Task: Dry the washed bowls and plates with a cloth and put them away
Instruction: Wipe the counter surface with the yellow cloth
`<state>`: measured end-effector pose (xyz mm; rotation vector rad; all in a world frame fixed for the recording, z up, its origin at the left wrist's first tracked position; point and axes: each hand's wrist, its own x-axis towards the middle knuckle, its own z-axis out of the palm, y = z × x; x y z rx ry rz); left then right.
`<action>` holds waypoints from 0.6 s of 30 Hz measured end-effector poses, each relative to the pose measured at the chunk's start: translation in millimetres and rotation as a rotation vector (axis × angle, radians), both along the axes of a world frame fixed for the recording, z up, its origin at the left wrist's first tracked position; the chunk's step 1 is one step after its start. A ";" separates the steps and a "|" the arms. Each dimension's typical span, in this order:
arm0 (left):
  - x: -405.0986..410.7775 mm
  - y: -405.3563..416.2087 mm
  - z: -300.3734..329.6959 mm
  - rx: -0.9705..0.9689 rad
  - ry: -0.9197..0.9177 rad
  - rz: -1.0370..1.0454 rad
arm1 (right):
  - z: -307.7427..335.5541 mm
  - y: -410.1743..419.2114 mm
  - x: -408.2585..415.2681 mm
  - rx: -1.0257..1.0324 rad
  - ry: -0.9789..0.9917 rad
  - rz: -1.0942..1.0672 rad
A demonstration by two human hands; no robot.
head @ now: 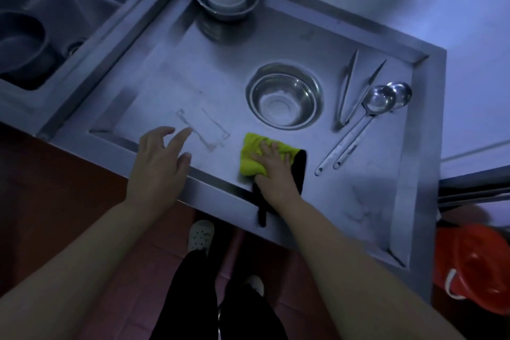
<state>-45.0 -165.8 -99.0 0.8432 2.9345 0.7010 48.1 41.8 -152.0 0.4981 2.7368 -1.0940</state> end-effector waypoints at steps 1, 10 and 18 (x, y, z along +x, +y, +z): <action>2.4 -3.3 1.9 -0.003 0.002 0.028 | 5.1 -13.3 1.7 -0.090 -0.011 0.059; 20.5 12.3 14.5 -0.053 -0.008 0.095 | 13.8 -76.4 42.0 0.326 0.062 0.420; 69.6 118.9 23.0 -0.007 -0.068 -0.143 | 23.8 30.6 175.7 0.313 -0.081 0.189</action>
